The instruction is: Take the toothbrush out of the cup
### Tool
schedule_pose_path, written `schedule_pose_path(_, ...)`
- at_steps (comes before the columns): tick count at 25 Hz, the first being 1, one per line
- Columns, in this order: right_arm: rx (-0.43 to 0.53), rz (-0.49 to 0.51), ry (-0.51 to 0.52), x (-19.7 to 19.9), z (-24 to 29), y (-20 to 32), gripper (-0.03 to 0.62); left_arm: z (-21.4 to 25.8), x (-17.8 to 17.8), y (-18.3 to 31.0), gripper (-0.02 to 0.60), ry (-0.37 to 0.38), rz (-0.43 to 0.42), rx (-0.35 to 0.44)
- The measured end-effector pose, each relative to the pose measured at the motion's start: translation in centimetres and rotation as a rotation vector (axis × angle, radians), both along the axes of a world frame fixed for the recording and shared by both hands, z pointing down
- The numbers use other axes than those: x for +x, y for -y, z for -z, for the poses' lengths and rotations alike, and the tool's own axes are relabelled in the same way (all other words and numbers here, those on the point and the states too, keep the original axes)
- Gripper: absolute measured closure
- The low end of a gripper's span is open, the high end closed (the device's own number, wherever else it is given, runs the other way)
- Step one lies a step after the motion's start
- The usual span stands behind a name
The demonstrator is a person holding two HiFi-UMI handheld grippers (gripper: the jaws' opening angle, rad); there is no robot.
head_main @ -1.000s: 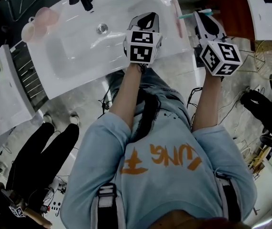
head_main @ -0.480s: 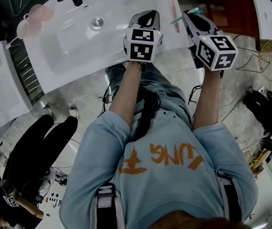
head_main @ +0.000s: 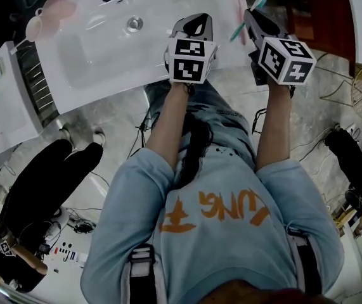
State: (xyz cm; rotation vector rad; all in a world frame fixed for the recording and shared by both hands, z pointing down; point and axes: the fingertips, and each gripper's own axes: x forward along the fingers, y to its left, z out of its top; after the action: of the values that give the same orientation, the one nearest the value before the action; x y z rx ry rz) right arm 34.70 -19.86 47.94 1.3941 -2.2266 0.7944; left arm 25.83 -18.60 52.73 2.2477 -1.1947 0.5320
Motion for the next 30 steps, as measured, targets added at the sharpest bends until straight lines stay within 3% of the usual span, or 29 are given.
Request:
schedule_pose_path(12,-0.117,-0.003,-0.006,-0.6,-4.1,2.5,0.549,-1.7,-1.4,1.4,0.574,0.032,0.074,-0.032)
schedule_pose_path(22,-0.201,0.018,-0.123,-1.3,-7.4,3.3,0.549,-3.2,-2.0,2.7,0.574,0.038,0.092,-0.058)
schedule_pose_path(30,-0.193,0.021,-0.188,-1.0,-7.7,3.3,0.549,-3.2,-1.6,2.5,0.574,0.042,0.086,-0.068)
